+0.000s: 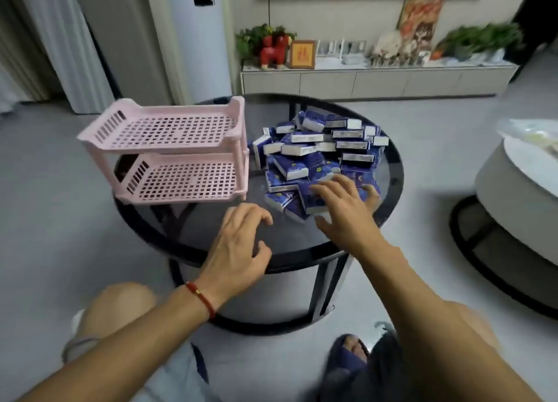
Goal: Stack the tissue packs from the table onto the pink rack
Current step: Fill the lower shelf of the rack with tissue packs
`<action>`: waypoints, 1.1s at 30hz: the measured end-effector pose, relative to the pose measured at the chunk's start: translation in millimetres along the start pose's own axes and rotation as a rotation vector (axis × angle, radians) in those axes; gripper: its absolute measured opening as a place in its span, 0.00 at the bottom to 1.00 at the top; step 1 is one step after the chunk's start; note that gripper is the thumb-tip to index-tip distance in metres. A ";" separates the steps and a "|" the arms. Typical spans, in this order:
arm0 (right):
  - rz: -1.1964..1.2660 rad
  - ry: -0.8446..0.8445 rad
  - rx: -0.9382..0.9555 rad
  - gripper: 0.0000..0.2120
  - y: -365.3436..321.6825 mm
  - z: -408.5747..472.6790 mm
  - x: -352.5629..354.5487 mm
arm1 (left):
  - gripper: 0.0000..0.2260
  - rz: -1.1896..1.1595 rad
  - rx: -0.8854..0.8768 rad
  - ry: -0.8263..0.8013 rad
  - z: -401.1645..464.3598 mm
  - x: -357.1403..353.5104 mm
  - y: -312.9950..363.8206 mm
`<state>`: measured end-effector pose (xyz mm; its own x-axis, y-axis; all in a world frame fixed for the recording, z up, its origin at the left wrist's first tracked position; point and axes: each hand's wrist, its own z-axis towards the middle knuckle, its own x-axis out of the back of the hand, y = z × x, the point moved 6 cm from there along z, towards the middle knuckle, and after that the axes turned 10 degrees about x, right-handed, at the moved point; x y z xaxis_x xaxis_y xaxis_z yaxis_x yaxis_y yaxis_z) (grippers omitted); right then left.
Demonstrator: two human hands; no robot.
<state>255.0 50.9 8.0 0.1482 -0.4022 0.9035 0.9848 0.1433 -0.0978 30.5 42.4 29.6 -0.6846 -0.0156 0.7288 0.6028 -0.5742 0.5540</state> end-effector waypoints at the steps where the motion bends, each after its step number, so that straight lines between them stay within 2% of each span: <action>1: -0.072 -0.074 0.020 0.28 -8.3 1.5 -3.4 | 0.15 0.004 -0.013 0.010 -8.0 9.3 4.4; 4: -0.212 -0.148 0.028 0.23 -20.0 5.9 -1.2 | 0.17 0.048 0.018 0.024 -22.6 30.1 11.1; 7: -0.148 -0.055 -0.015 0.19 -16.2 14.8 19.8 | 0.17 0.034 0.071 -0.009 -25.8 45.8 9.5; 9: 0.062 0.024 -0.124 0.14 -11.6 20.0 43.5 | 0.16 -0.008 0.100 -0.036 -21.3 55.6 9.9; 11: 0.449 0.078 -0.190 0.09 -9.0 23.2 62.9 | 0.15 -0.084 0.178 -0.077 -11.6 61.3 9.3; 13: 0.916 -0.003 -0.202 0.13 -14.7 23.1 67.5 | 0.14 -0.228 0.285 -0.096 2.1 59.5 3.0; 14: 1.060 -0.054 -0.212 0.14 -18.7 23.3 66.4 | 0.14 -0.329 0.337 -0.096 9.0 56.1 -1.7; 16: 1.196 -0.139 -0.206 0.14 -25.1 24.2 57.7 | 0.15 -0.522 0.427 -0.146 21.8 43.3 -8.2; 18: 1.233 -0.208 -0.143 0.13 -36.0 26.9 47.0 | 0.22 -0.637 0.481 -0.248 33.2 23.6 -10.8; 19: 1.219 -0.233 -0.120 0.13 -41.4 27.4 41.8 | 0.23 -0.681 0.497 -0.286 38.7 14.9 -12.0; 21: 1.092 -0.235 -0.093 0.11 -42.4 28.9 35.7 | 0.16 -0.698 0.517 -0.317 52.0 3.8 -17.0; 23: 0.784 -0.106 -0.103 0.10 -22.3 30.7 41.7 | 0.13 -0.636 0.535 -0.312 63.1 -2.0 -31.8; 25: 0.518 0.074 -0.220 0.07 15.2 26.6 58.1 | 0.12 -0.577 0.557 -0.291 71.6 -4.6 -49.4; 27: 0.392 0.190 -0.359 0.06 50.1 12.2 69.7 | 0.11 -0.609 0.608 -0.267 74.4 -6.7 -60.7; 28: 0.350 0.196 -0.387 0.06 61.2 5.0 70.6 | 0.11 -0.641 0.631 -0.257 75.4 -7.9 -62.4; 30: 0.276 0.078 -0.364 0.09 68.8 -3.2 61.2 | 0.11 -0.698 0.658 -0.255 78.7 -12.6 -62.6; 33: 0.181 -0.202 -0.257 0.21 60.4 -8.0 35.7 | 0.11 -0.777 0.675 -0.302 83.4 -19.6 -58.3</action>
<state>320.5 38.0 31.0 0.3266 -0.2013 0.9235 0.9385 -0.0464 -0.3420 42.9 144.4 16.5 -0.9041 0.4156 0.0989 0.2110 0.2330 0.9493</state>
